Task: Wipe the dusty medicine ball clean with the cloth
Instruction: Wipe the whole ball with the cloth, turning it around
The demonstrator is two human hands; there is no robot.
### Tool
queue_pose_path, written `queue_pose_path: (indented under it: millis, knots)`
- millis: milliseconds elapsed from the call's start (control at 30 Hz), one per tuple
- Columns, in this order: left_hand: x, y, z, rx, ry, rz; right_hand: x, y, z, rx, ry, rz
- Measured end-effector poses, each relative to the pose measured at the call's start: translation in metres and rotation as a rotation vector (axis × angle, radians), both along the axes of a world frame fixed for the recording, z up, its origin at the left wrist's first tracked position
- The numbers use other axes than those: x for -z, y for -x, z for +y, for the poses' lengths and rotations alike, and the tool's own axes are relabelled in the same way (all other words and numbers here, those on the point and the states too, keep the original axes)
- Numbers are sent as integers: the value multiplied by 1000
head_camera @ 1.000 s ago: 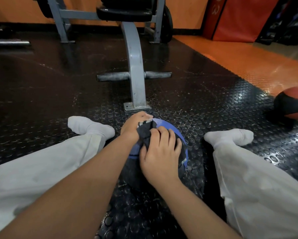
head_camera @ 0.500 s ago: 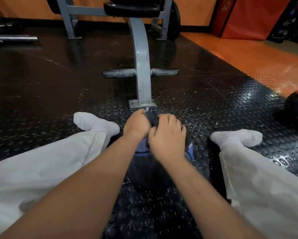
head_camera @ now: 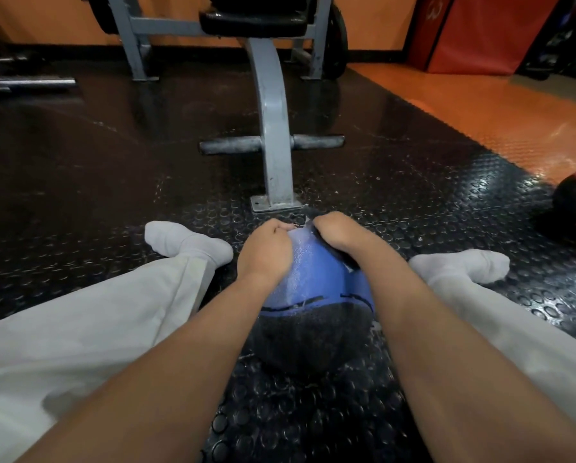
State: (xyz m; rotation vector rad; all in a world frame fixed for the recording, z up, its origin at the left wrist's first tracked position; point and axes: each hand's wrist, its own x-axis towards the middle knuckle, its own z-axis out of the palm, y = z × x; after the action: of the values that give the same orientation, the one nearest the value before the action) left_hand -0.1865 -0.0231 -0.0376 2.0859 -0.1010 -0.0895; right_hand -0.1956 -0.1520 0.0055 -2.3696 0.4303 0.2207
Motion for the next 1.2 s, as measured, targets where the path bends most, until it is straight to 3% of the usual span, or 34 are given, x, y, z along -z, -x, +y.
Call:
queue_pose_path:
  millis: [100,233,333,433,500,567,667,733,833,933,1033,1200]
  knots:
    - [-6,-5,-5,0,-37,2,6,7,10,83,56,-67]
    - [-7,-17,-3,7,4,41,30,48,48,259,371,-370]
    - [-4,-25,2,118,104,67,48,80,73,186,514,-578]
    - [-6,-24,2,121,354,232,62,93,54,-28,491,-694]
    - [-6,-27,-1,105,192,163,71,99,29,-35,261,-801]
    - [-3,-28,0,149,-59,19,80,107,12,212,-173,-836]
    - [2,-30,0,164,-188,-63,112,106,-2,594,-794,-584]
    - [-1,-29,-3,142,-137,-61,127,109,-5,686,-1012,-464]
    - [-6,-23,-3,141,-134,-68,129,115,-5,742,-1116,-271]
    - [-5,-15,3,91,-21,-11,131,112,-12,748,-1120,-193]
    - [-7,2,10,55,74,-5,113,104,-16,694,-1041,-247]
    - [-2,30,25,54,213,-44,66,94,-8,391,-571,-401]
